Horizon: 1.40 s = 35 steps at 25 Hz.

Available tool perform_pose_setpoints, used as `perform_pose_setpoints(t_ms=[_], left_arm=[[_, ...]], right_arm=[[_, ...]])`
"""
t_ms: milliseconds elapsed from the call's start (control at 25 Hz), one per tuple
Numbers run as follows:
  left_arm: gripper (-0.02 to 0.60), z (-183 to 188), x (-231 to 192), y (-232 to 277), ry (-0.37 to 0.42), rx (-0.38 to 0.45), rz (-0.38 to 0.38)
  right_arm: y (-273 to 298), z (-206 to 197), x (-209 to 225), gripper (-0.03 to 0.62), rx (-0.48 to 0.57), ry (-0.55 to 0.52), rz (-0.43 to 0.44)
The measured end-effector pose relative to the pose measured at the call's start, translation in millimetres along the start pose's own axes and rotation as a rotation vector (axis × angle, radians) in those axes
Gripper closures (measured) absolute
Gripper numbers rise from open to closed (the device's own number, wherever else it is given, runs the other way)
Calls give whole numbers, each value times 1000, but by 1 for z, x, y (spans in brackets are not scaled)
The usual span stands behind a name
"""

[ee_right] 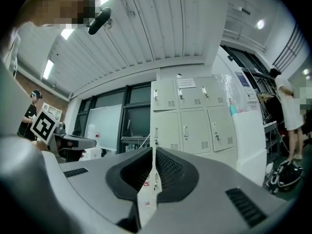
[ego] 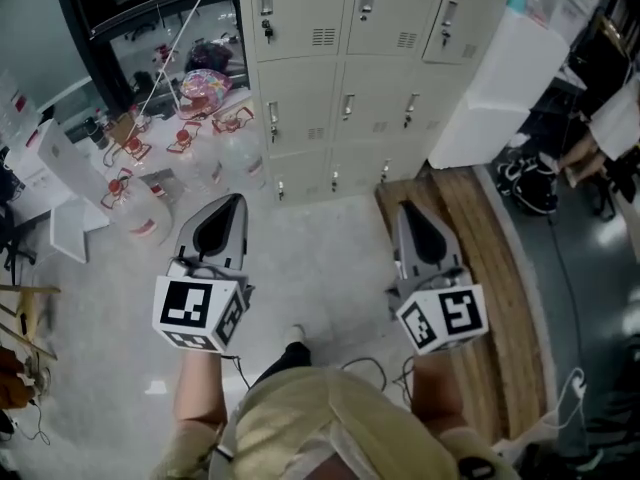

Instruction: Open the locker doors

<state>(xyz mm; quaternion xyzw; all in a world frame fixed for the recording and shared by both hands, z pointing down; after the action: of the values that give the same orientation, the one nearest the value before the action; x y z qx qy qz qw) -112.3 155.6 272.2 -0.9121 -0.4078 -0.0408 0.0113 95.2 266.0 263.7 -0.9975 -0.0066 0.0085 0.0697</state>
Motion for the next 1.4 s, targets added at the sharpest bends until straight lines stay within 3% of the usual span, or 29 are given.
perform_pose_setpoints(t_ms=[320, 920, 1400], left_arm=[[578, -1, -64, 42, 8, -18, 11], [578, -29, -158, 59, -33, -61, 81], [578, -17, -219, 109, -42, -27, 265]], right_arm=[[90, -5, -13, 585, 17, 42, 56], [213, -29, -58, 441, -43, 74, 196], [341, -16, -40, 436, 35, 81, 301]])
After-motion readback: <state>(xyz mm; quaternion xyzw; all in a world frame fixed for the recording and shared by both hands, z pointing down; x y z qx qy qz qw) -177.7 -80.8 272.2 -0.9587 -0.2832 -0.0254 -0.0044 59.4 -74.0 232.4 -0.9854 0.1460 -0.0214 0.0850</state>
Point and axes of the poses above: the fingertips, and each gripper's own axes: y forward along the fingers, x to its right, z out of its top, the point moved 1 cm from there along -y, backward along the fingers, and after that the axes turned 2 degrees about x, right-handed, at the moved point
